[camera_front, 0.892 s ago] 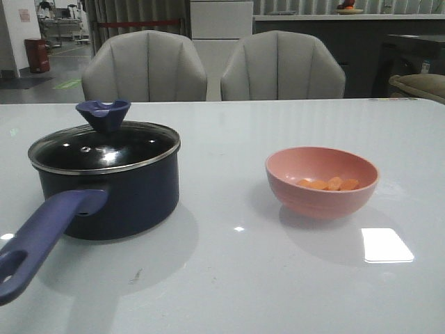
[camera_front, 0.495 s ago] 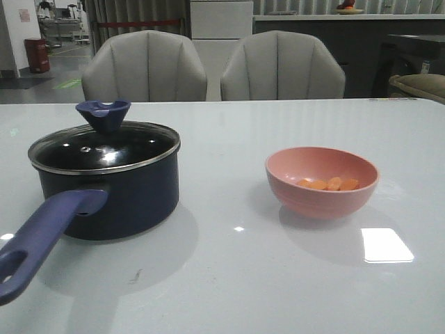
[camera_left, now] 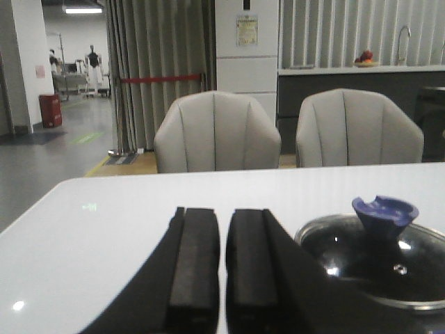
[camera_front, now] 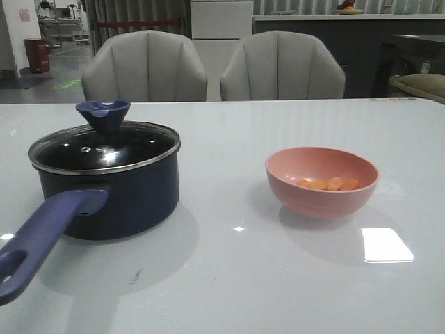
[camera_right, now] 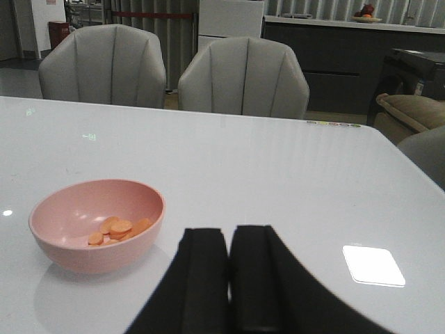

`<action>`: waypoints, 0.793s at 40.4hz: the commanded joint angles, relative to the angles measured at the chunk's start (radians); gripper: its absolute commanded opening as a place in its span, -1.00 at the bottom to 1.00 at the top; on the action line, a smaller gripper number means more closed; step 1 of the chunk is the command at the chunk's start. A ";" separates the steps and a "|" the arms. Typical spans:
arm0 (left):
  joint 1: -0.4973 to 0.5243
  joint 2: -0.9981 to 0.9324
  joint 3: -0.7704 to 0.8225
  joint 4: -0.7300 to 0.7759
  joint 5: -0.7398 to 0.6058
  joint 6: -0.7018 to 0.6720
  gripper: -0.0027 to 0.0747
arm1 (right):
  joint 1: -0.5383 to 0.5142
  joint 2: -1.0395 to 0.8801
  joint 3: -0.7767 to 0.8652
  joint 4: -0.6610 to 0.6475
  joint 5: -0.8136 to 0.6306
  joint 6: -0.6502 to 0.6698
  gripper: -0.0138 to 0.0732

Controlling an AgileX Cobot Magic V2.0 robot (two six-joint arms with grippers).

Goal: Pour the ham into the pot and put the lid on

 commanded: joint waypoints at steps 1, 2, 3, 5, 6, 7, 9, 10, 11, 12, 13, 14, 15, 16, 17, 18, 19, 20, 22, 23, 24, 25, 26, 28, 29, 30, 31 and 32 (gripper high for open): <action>0.003 -0.017 0.021 0.000 -0.155 -0.007 -0.59 | -0.005 -0.020 -0.005 -0.007 -0.078 -0.002 -0.32; 0.003 -0.017 0.021 0.000 -0.176 -0.007 -0.59 | -0.005 -0.020 -0.005 -0.007 -0.078 -0.002 -0.32; 0.003 -0.017 0.021 0.000 -0.201 -0.007 -0.59 | -0.005 -0.020 -0.005 -0.007 -0.078 -0.002 -0.32; 0.003 -0.017 0.021 0.000 -0.279 -0.007 -0.59 | -0.005 -0.020 -0.005 -0.007 -0.078 -0.002 -0.32; 0.003 -0.017 0.021 0.000 -0.319 -0.007 -0.59 | -0.005 -0.020 -0.005 -0.007 -0.078 -0.002 -0.32; 0.003 -0.017 0.021 0.000 -0.350 -0.007 -0.59 | -0.005 -0.020 -0.005 -0.007 -0.078 -0.002 -0.32; 0.003 -0.017 0.017 0.000 -0.425 -0.007 -0.59 | -0.005 -0.020 -0.005 -0.007 -0.078 -0.002 -0.32; 0.003 -0.017 0.014 0.000 -0.460 -0.007 -0.59 | -0.005 -0.020 -0.005 -0.007 -0.078 -0.002 -0.32; 0.003 -0.017 0.004 0.000 -0.478 -0.007 -0.59 | -0.005 -0.020 -0.005 -0.007 -0.078 -0.002 -0.32; 0.003 -0.017 -0.007 0.000 -0.482 -0.007 -0.59 | -0.005 -0.020 -0.005 -0.007 -0.078 -0.002 -0.32; 0.003 -0.017 -0.026 0.000 -0.466 -0.007 -0.59 | -0.005 -0.020 -0.005 -0.007 -0.078 -0.002 -0.32; 0.003 -0.015 -0.045 0.000 -0.441 -0.007 -0.59 | -0.005 -0.020 -0.005 -0.007 -0.078 -0.002 -0.32; 0.003 -0.015 -0.075 0.000 -0.391 -0.007 -0.59 | -0.005 -0.020 -0.005 -0.007 -0.078 -0.002 -0.32; 0.003 -0.011 -0.110 0.000 -0.343 -0.007 -0.59 | -0.005 -0.020 -0.005 -0.007 -0.078 -0.002 -0.32; 0.003 -0.008 -0.139 0.000 -0.273 -0.007 -0.59 | -0.005 -0.020 -0.005 -0.007 -0.078 -0.002 -0.32; 0.003 0.001 -0.178 0.000 -0.220 -0.007 -0.59 | -0.005 -0.020 -0.005 -0.007 -0.078 -0.002 -0.32; 0.003 0.013 -0.209 0.000 -0.150 -0.007 -0.59 | -0.005 -0.020 -0.005 -0.007 -0.078 -0.002 -0.32; 0.003 0.024 -0.248 0.000 -0.083 -0.007 -0.59 | -0.005 -0.020 -0.005 -0.007 -0.078 -0.002 -0.32; 0.003 0.054 -0.313 0.000 0.025 -0.007 -0.59 | -0.005 -0.020 -0.005 -0.007 -0.078 -0.002 -0.32; 0.003 0.074 -0.348 0.000 0.072 -0.007 -0.59 | -0.005 -0.020 -0.005 -0.007 -0.078 -0.002 -0.32; 0.003 0.089 -0.373 0.000 0.135 -0.007 -0.59 | -0.005 -0.020 -0.005 -0.007 -0.078 -0.002 -0.32; 0.003 0.109 -0.405 0.000 0.182 -0.007 -0.59 | -0.005 -0.020 -0.005 -0.007 -0.078 -0.002 -0.32; 0.003 0.128 -0.428 0.000 0.240 -0.007 -0.59 | -0.005 -0.020 -0.005 -0.007 -0.078 -0.002 -0.32; 0.003 0.159 -0.471 -0.005 0.318 -0.007 -0.59 | -0.005 -0.020 -0.005 -0.007 -0.078 -0.002 -0.32; 0.003 0.171 -0.489 -0.017 0.349 -0.007 -0.59 | -0.005 -0.020 -0.005 -0.007 -0.078 -0.002 -0.32; 0.003 0.186 -0.501 -0.027 0.362 -0.007 -0.59 | -0.005 -0.020 -0.005 -0.007 -0.078 -0.002 -0.32; 0.003 0.195 -0.505 -0.040 0.368 -0.007 -0.59 | -0.005 -0.020 -0.005 -0.007 -0.078 -0.002 -0.32; 0.003 0.205 -0.507 -0.050 0.365 -0.007 -0.59 | -0.005 -0.020 -0.005 -0.007 -0.078 -0.002 -0.32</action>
